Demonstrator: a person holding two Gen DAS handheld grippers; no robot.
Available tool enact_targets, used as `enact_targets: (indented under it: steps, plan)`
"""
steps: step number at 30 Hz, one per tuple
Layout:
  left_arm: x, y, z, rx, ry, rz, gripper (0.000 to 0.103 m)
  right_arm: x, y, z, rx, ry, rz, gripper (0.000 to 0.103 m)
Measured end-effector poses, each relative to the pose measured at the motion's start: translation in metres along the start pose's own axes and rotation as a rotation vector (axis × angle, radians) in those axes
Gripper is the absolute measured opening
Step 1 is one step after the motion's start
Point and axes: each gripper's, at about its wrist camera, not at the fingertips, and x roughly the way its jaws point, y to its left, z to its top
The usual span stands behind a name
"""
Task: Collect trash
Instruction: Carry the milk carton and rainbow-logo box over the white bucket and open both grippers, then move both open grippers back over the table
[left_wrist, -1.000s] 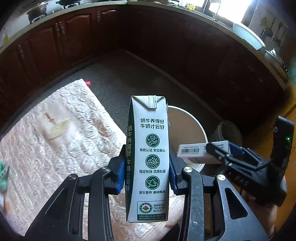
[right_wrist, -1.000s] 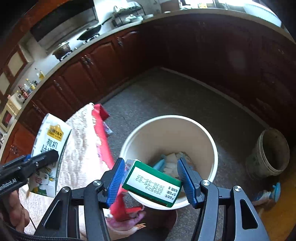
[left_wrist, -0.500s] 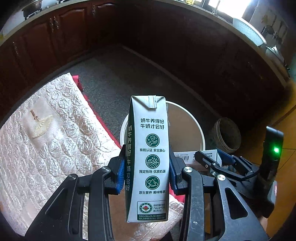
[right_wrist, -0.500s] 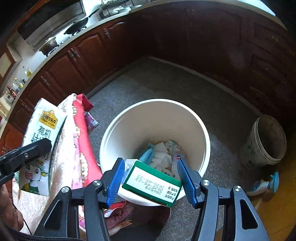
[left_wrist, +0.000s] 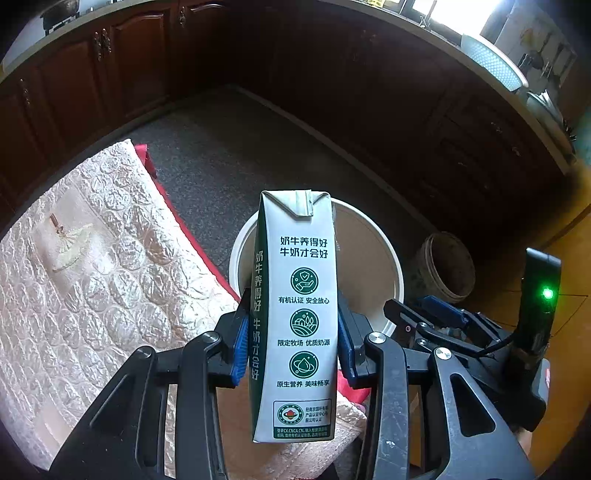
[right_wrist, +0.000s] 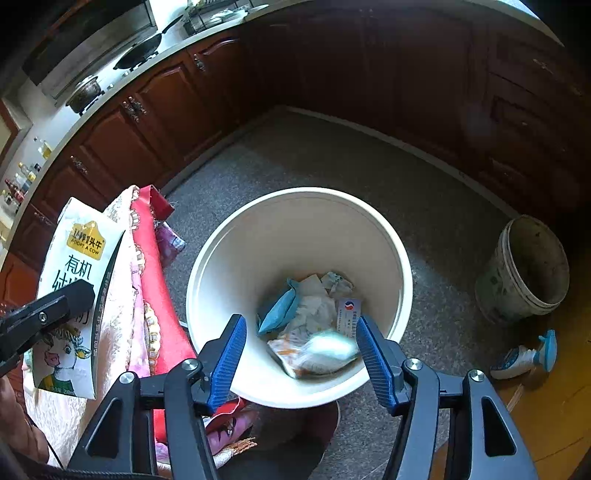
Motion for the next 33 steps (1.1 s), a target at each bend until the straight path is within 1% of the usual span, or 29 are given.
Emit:
enact_targets:
  steps: [1,2,4,10,14,20,27,33]
  plan:
    - [0.001,0.001,-0.001,-0.001,0.0,-0.003,0.042,-0.001,0.0,0.0,0.001,-0.006,-0.001,0.065]
    - [0.001,0.001,-0.002,-0.004,0.0,-0.011,0.051,-0.003,0.0,-0.001,0.002,-0.01,-0.002,0.068]
    - [0.0,0.003,-0.003,-0.014,-0.004,-0.031,0.056,-0.004,0.0,-0.002,0.006,-0.009,-0.002,0.068]
    - [-0.004,0.006,-0.006,-0.009,-0.012,-0.012,0.057,-0.008,-0.002,-0.003,0.026,-0.011,-0.003,0.069]
    - [-0.012,0.01,-0.011,-0.014,-0.026,0.001,0.057,-0.01,0.003,-0.004,0.016,-0.01,-0.003,0.069]
    - [-0.032,0.022,-0.021,-0.017,-0.066,0.053,0.056,-0.016,0.018,-0.008,-0.01,-0.014,0.01,0.07]
    - [-0.059,0.05,-0.038,-0.054,-0.109,0.125,0.057,-0.027,0.052,-0.011,-0.069,-0.031,0.036,0.071]
    - [-0.083,0.09,-0.058,-0.099,-0.141,0.192,0.057,-0.034,0.094,-0.014,-0.143,-0.042,0.072,0.074]
